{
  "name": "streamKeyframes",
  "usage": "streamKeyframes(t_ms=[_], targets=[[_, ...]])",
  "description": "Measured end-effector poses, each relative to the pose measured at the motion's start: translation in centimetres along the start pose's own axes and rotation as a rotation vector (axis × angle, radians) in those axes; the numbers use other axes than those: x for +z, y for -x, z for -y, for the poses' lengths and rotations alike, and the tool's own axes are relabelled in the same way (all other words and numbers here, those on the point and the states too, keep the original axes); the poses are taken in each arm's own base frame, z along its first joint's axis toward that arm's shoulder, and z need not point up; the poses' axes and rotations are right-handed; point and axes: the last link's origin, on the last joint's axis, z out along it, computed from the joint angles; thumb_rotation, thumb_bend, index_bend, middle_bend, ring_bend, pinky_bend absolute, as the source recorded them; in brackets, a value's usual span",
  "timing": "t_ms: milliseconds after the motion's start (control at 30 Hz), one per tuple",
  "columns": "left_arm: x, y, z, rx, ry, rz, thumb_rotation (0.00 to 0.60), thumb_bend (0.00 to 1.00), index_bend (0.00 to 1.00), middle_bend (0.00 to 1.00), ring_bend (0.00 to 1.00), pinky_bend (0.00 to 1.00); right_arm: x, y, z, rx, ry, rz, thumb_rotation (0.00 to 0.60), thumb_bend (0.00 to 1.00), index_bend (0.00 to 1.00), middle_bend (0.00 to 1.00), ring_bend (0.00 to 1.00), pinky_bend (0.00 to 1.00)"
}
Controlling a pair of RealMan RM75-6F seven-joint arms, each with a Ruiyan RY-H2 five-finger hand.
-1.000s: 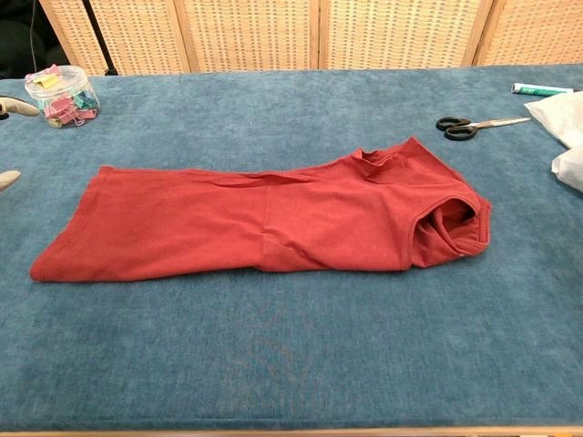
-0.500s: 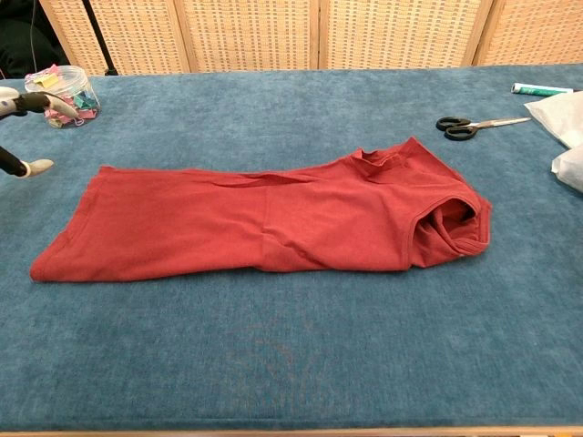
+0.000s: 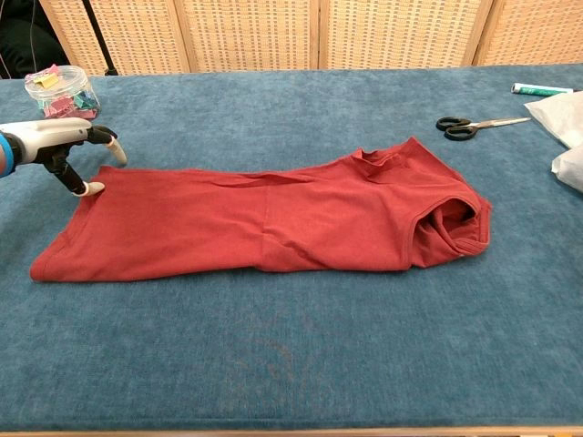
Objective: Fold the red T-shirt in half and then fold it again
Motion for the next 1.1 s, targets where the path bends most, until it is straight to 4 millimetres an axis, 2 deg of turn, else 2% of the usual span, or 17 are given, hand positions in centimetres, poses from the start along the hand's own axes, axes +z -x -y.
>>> streamKeyframes(t_ms=[200,667,900,1100], targets=[[0.3,0.4,-0.5,-0.015,0.001,-0.003,0.6,0.42,0.32,0.0,0.0,0.0,0.1,0.0,-0.1,0.01,0.005,0.002,0.6,0.0,0.0,0.0,0.0,0.04],[-0.7,1.7,0.2,-0.071,0.012,-0.024,0.6,0.42,0.35,0.0,0.0,0.0,0.1,0.1,-0.1,0.024,0.002,0.011,0.6,0.0,0.0,0.0,0.0,0.04],[-0.8,2.0,0.2,-0.094,0.013,-0.04,0.6,0.42,0.52,0.0,0.0,0.0,0.1,0.1,-0.1,0.039,0.0,0.015,0.6,0.0,0.0,0.0,0.0,0.04],[-0.9,2.6,0.4,-0.124,0.012,-0.057,0.6,0.42,0.58,0.0,0.0,0.0,0.1,0.0,-0.1,0.05,-0.003,0.019,0.6,0.0,0.0,0.0,0.0,0.04]])
